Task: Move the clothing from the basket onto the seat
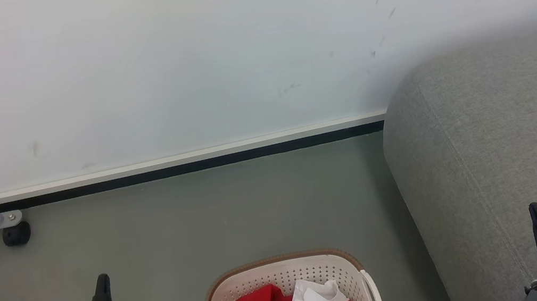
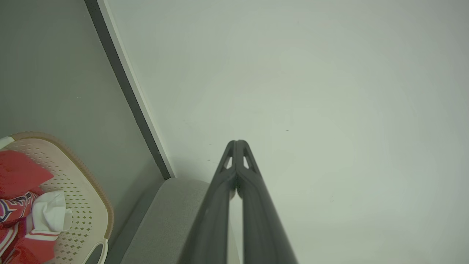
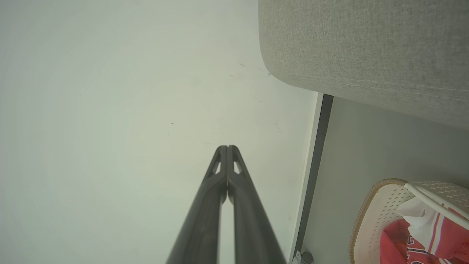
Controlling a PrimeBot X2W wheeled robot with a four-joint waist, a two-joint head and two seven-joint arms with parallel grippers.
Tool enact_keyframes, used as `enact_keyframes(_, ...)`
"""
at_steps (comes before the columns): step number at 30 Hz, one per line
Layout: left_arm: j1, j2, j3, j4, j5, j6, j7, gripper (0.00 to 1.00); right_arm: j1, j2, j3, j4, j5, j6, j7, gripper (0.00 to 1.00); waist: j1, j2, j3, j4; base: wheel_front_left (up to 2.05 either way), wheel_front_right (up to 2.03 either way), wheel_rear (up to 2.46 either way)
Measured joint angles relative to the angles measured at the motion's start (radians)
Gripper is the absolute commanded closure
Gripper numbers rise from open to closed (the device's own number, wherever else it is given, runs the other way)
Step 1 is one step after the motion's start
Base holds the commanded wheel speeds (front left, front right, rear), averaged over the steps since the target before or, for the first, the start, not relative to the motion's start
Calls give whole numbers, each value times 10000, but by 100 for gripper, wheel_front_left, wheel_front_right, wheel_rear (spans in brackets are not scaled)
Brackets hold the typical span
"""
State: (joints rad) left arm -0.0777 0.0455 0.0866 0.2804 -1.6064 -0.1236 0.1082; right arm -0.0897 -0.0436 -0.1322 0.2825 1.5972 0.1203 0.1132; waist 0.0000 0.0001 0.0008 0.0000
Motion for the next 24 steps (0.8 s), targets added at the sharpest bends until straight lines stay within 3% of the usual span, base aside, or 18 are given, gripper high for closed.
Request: enact_keyframes(24, 0, -2, 0, 0, 0, 0, 0, 100, 0, 0, 0, 0, 0, 0, 0, 100, 0, 0, 0, 0, 0, 0, 0)
